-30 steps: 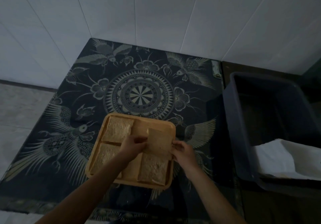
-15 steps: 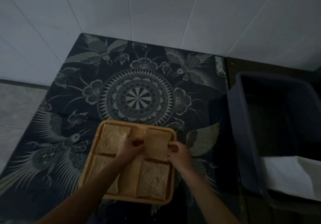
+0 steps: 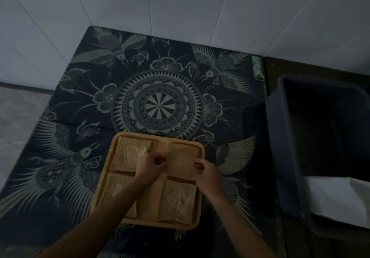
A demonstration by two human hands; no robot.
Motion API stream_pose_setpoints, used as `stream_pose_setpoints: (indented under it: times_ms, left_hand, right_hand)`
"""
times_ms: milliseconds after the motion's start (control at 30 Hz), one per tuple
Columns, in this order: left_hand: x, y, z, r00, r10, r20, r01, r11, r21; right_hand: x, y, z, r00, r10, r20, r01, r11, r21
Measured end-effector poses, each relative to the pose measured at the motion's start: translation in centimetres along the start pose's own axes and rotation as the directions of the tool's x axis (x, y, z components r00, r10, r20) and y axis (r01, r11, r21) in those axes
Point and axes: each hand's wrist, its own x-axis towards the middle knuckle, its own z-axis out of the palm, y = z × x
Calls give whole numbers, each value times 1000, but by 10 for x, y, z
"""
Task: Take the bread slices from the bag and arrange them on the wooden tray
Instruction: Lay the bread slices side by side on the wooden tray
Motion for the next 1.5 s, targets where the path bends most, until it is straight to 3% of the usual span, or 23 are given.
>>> stream_pose_setpoints:
  times_ms: [433,867,1500]
  left_hand:
    - [-38,-19,2,999,-48,0,48,995,-82]
    - [-89,-49,21,994,-87,70,95,988,-120]
    - [-99,-51,19,991,-104,90,121,969,-213]
  right_hand:
    - [-47,22,-9,1000,13,3,-13,984,176]
    - [-104,41,19,998,60,2,-60,986,158]
    - [-107,40,26,998,58,5,-58,976,210]
